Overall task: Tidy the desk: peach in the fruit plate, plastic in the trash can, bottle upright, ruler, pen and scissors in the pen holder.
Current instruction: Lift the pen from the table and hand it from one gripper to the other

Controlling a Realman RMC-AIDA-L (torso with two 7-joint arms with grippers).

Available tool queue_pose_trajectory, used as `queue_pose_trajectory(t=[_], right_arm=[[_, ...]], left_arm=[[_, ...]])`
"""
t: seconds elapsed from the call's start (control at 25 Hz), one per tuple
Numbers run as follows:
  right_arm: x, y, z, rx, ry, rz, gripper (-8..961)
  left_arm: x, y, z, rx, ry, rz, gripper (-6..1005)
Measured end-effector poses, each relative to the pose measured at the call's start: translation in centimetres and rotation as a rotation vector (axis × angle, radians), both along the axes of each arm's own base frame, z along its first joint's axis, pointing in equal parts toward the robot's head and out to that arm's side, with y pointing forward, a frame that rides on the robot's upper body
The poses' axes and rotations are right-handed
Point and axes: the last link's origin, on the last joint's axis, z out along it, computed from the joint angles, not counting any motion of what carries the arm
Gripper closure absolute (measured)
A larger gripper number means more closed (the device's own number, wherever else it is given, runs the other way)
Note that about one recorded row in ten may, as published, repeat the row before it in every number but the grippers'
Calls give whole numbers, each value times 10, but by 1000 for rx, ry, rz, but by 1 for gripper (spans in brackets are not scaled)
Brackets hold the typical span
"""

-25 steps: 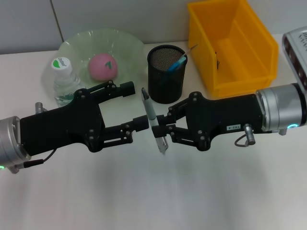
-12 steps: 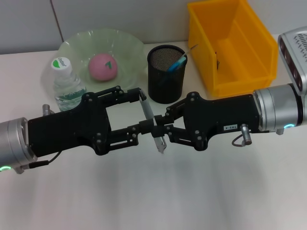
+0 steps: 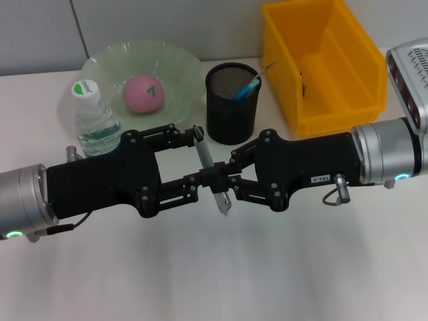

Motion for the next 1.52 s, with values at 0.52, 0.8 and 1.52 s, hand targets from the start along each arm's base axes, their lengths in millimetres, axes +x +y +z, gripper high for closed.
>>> queue_pose_trajectory(t=[0.52,0.8,1.52], right_arm=[[1,-1,-3,-2,-14,4,786],[1,-1,-4,-3,-14,4,783],[1,-2,-1,3,20,-16,777]], left_arm=[[1,1,-2,2,2,5,538],[1,0,-4,4,5,-2,588],[1,-1,-6,28,-36,3,859]])
